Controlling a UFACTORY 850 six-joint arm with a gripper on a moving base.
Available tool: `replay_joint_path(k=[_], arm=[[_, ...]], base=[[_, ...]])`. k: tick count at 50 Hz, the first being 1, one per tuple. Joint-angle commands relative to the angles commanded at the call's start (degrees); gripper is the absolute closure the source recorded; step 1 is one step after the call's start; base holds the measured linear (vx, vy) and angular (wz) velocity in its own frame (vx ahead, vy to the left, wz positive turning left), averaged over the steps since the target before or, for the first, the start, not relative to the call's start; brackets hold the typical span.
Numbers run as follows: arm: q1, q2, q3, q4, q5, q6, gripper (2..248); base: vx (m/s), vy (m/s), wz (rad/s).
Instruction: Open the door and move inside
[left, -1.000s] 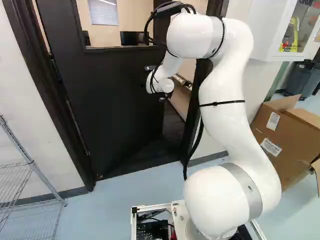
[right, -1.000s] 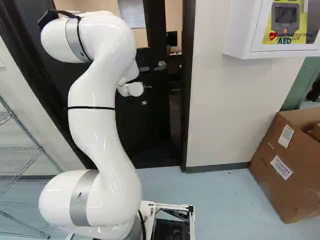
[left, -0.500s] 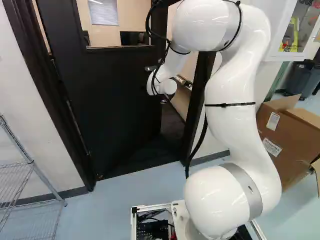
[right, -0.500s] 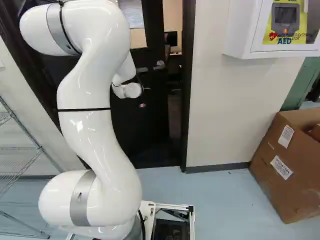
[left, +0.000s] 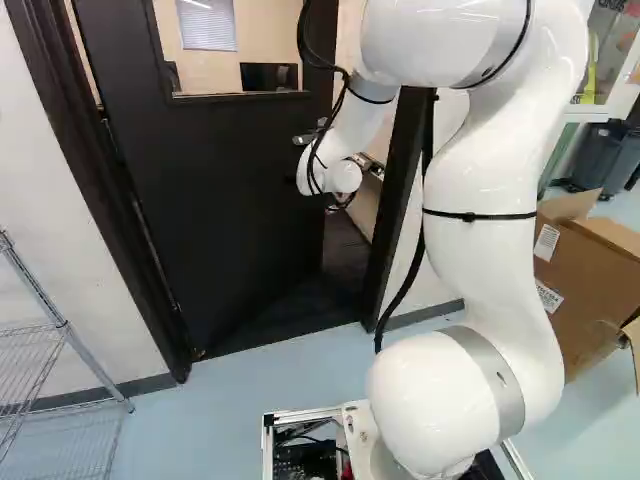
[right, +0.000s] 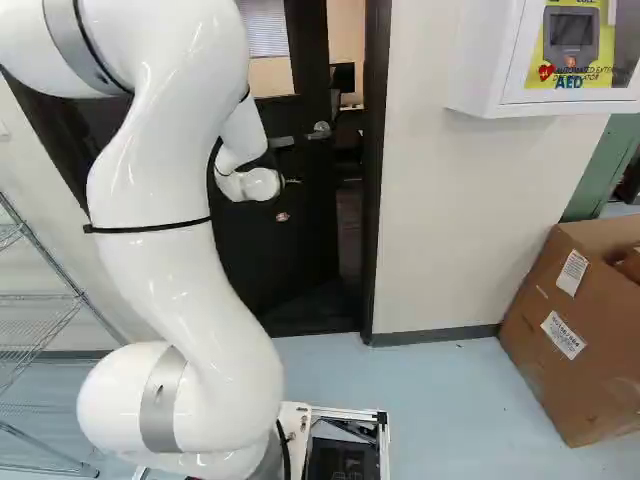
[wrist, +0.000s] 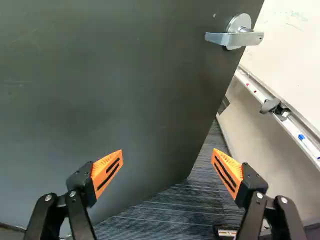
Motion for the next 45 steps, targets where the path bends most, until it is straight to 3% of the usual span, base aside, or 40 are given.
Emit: replay_joint_path(k=[45], arm=[[-1.68,12.5,14.56,1.92,0.01,0.0,3]], base=[[0.0,0.0,0.0]])
